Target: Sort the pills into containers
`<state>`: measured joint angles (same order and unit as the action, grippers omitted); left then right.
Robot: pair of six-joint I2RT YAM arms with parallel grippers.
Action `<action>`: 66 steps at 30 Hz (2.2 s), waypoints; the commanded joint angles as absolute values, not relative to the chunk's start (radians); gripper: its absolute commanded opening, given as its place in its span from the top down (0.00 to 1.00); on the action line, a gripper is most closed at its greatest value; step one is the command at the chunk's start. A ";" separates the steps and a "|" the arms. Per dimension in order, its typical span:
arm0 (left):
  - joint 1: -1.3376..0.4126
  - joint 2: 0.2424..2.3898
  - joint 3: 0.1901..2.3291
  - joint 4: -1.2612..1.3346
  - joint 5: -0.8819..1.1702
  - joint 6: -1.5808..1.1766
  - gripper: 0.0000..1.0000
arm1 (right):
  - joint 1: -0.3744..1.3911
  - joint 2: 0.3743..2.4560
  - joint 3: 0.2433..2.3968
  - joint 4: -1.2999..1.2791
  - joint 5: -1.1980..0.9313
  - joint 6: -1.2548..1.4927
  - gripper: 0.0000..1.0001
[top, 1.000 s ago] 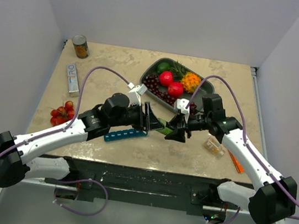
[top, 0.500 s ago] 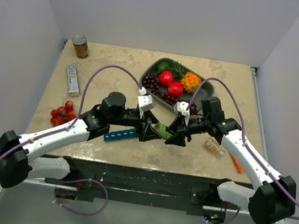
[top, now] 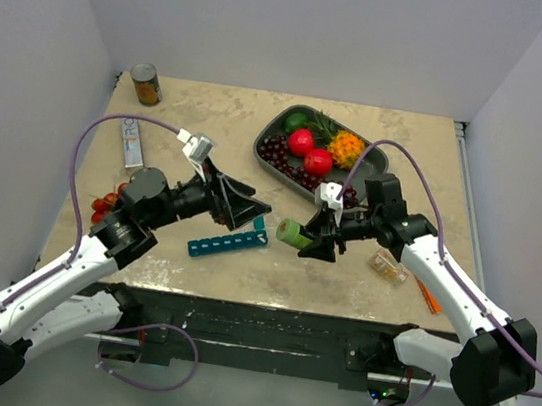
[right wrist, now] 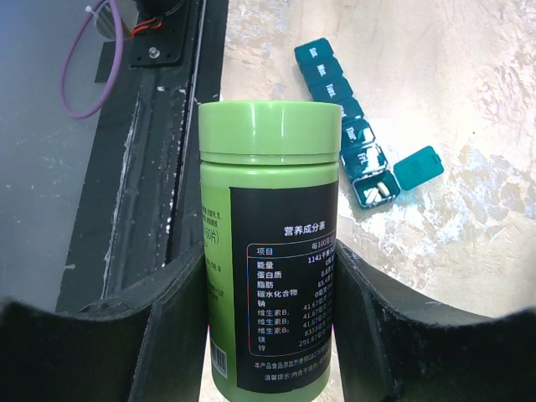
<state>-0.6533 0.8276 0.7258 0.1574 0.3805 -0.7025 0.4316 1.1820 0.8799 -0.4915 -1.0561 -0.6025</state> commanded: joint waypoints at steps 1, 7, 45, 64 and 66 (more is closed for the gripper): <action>-0.624 0.870 0.732 0.083 0.339 -0.998 0.01 | 0.434 1.155 0.907 -0.446 -1.048 -0.612 1.00; -0.630 0.992 0.811 -0.039 0.347 -1.111 0.01 | 0.436 1.158 0.907 -0.437 -1.043 -0.606 1.00; -0.715 1.221 0.725 0.294 1.045 -0.301 0.95 | 0.434 1.157 0.900 -0.434 -1.065 -0.600 1.00; -0.680 0.825 0.606 0.387 0.343 -0.626 0.01 | 0.436 1.152 0.896 -0.437 -1.057 -0.609 1.00; -0.675 0.847 0.656 0.237 0.322 -0.708 0.01 | 0.434 1.154 0.897 -0.437 -1.057 -0.607 1.00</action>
<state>-0.6888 0.8310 0.6113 0.3321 0.4664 -0.4347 0.4374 1.1820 0.8753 -0.4782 -1.0340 -0.6025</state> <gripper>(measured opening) 0.992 0.545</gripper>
